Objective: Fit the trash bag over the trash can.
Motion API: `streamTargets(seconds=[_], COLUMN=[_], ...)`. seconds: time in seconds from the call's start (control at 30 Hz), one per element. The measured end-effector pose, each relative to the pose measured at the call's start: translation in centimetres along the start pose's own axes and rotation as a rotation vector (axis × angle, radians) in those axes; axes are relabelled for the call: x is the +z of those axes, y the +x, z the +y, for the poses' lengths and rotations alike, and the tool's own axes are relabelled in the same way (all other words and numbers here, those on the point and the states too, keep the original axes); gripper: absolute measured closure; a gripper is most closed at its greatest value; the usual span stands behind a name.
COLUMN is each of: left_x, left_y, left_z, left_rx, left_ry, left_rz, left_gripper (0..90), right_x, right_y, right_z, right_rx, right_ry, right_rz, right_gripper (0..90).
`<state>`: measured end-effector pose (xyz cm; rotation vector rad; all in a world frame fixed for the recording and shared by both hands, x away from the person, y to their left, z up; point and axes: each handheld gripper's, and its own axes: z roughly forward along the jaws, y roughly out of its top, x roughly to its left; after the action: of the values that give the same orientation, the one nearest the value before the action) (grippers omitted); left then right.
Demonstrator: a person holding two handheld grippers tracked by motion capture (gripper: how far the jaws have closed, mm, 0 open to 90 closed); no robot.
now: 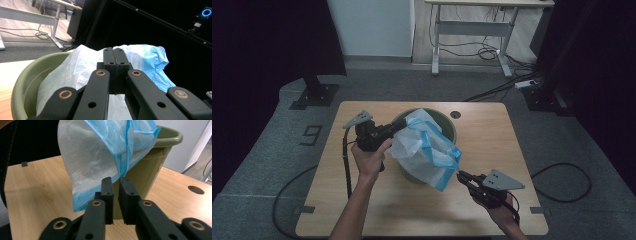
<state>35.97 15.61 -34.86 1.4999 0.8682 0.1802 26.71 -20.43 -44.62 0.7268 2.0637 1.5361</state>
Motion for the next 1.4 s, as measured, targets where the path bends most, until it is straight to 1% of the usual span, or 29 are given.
streamTargets(seconds=[0.03, 0.07, 0.13, 0.2, 0.3, 0.4, 0.5, 0.6, 0.67, 0.7, 0.77, 0.83, 0.93, 1.0, 1.03, 1.13, 1.27, 1.33, 1.4], left_x=[0.0, -0.1, -0.1, 0.0, 0.1, 0.3, 0.3, 0.2, 0.0, -0.1, -0.2, -0.3, -0.4, -0.3, -0.2, -0.2, -0.1, 0.1, 0.4], left_y=[0.0, -0.1, -0.1, -0.2, -0.4, -0.6, -0.8, -0.9, -1.1, -1.2, -1.3, -1.4, -1.6, -1.7, -1.8, -2.5, -3.4, -3.9, -4.2], left_z=[0.0, 0.0, -0.1, -0.1, -0.2, -0.4, -0.5, -0.5, -0.5, -0.5, -0.5, -0.5, -0.5, -0.3, -0.2, 0.1, 0.9, 1.2, 1.5], left_rx=[0.002, 0.003, 0.005, 0.010, 0.011, 0.015, 0.020, 0.027, 0.032, 0.034, 0.037, 0.044, 0.049, 0.051, 0.061, 0.094, 0.132, 0.144, 0.157], left_ry=[0.002, 0.004, 0.006, 0.011, 0.020, 0.029, 0.035, 0.038, 0.038, 0.039, 0.042, 0.045, 0.048, 0.062, 0.070, 0.073, 0.086, 0.093, 0.121], left_rz=[-0.001, -0.003, -0.008, -0.012, -0.018, -0.019, -0.026, -0.034, -0.042, -0.049, -0.063, -0.069, -0.074, -0.086, -0.085, -0.063, -0.038, -0.044, -0.055], left_gripper=[89.8, 89.8, 89.8, 89.8, 89.8, 89.8, 89.8, 89.8, 89.8, 89.8, 89.8, 89.7, 89.7, 89.2, 86.1, 68.7, 46.7, 38.7, 32.8], right_x=[-0.4, -0.9, -1.7, -2.1, -1.8, -0.9, 0.2, 1.6, 2.5, 2.7, 3.3, 3.5, 3.6, 3.6, 3.5, 3.2, 3.1, 3.2, 3.3], right_y=[-0.1, -0.4, -1.5, -2.5, -3.9, -4.7, -4.7, -4.4, -4.3, -4.3, -4.5, -4.5, -4.2, -4.1, -4.1, -4.1, -4.1, -4.0, -3.9], right_z=[0.0, 0.1, 0.7, 1.4, 2.4, 3.6, 4.6, 5.1, 5.1, 5.1, 4.9, 4.7, 4.7, 4.9, 5.0, 5.6, 6.2, 6.4, 6.5], right_rx=[-0.006, -0.005, 0.010, 0.020, 0.045, 0.056, 0.049, 0.034, 0.026, 0.030, 0.035, 0.034, 0.000, -0.018, -0.022, -0.032, -0.055, -0.067, -0.075], right_ry=[-0.006, -0.018, -0.050, -0.066, -0.085, -0.104, -0.106, -0.073, -0.045, -0.038, -0.019, -0.022, -0.017, -0.018, -0.016, -0.012, 0.006, 0.016, 0.022], right_rz=[-0.005, -0.021, -0.056, -0.089, -0.105, -0.090, -0.054, -0.038, -0.048, -0.044, -0.039, -0.012, -0.012, -0.029, -0.040, -0.072, -0.093, -0.103, -0.105], right_gripper=[77.3, 74.9, 71.9, 68.1, 64.8, 61.5, 59.1, 57.3, 57.2, 57.4, 62.1, 69.0, 81.6, 87.1, 88.0, 88.5, 88.7, 88.7, 88.7])
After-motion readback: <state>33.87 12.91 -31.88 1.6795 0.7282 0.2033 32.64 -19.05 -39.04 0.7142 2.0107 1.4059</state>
